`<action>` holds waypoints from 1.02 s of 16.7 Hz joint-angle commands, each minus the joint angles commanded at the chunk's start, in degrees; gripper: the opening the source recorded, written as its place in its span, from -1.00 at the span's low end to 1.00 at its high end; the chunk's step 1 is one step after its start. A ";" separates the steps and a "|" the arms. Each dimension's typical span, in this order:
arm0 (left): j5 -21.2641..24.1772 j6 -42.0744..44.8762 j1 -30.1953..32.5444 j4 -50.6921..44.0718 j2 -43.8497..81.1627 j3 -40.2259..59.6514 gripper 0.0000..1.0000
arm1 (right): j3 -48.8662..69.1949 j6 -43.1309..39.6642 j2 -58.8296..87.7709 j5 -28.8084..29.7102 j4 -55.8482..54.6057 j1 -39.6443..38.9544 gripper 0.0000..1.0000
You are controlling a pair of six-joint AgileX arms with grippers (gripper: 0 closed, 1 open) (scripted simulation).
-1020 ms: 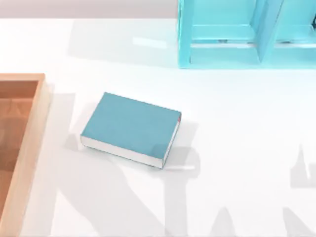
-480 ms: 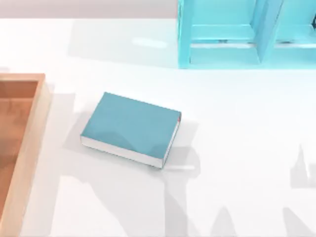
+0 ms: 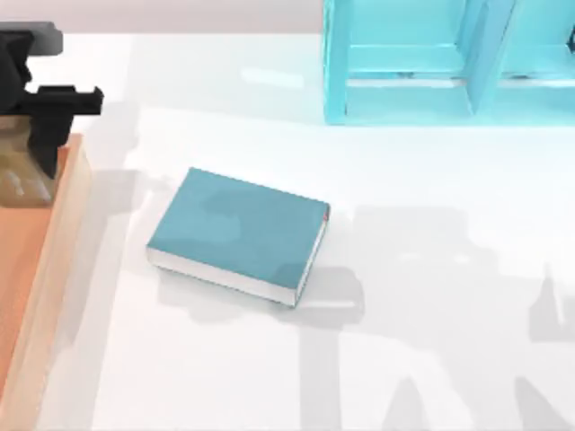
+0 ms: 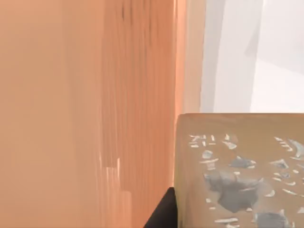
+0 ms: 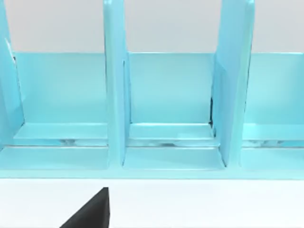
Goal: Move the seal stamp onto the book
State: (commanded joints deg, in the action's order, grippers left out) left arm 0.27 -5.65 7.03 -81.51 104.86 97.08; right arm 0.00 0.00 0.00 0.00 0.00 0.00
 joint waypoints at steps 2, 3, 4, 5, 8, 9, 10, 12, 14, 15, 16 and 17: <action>-0.14 -2.35 2.42 -1.87 -0.58 1.15 -1.00 | 0.00 0.00 0.00 0.00 0.00 0.00 1.00; -0.16 -2.66 2.75 -2.11 -0.66 1.29 -1.00 | 0.00 0.00 0.00 0.00 0.00 0.00 1.00; -0.16 -2.66 2.75 -2.11 -0.66 1.29 -1.00 | 0.00 0.00 0.00 0.00 0.00 0.00 1.00; -0.16 -2.66 2.75 -2.11 -0.66 1.29 -1.00 | 0.00 0.00 0.00 0.00 0.00 0.00 1.00; -0.11 -2.66 2.66 -1.93 -0.25 1.24 -1.00 | 0.00 0.00 0.00 0.00 0.00 0.00 1.00; -0.16 -3.37 3.27 -1.71 0.51 1.75 -1.00 | 0.00 0.00 0.00 0.00 0.00 0.00 1.00; -0.19 -4.66 4.41 -1.30 1.88 2.65 -1.00 | 0.00 0.00 0.00 0.00 0.00 0.00 1.00; -0.15 -8.36 7.93 -0.02 6.25 5.36 -1.00 | 0.00 0.00 0.00 0.00 0.00 0.00 1.00; -0.10 -12.61 12.41 1.74 11.14 8.62 -1.00 | 0.00 0.00 0.00 0.00 0.00 0.00 1.00; -0.10 -14.86 14.80 2.74 13.68 10.24 -1.00 | 0.00 0.00 0.00 0.00 0.00 0.00 1.00; -0.10 -17.09 17.13 3.75 16.13 11.76 -1.00 | 0.00 0.00 0.00 0.00 0.00 0.00 1.00; -0.09 -19.17 19.37 4.70 18.54 13.13 -1.00 | 0.00 0.00 0.00 0.00 0.00 0.00 1.00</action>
State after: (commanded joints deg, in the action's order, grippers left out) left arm 0.18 -24.83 26.41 -76.80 123.41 110.21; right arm 0.00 0.00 0.00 0.00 0.00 0.00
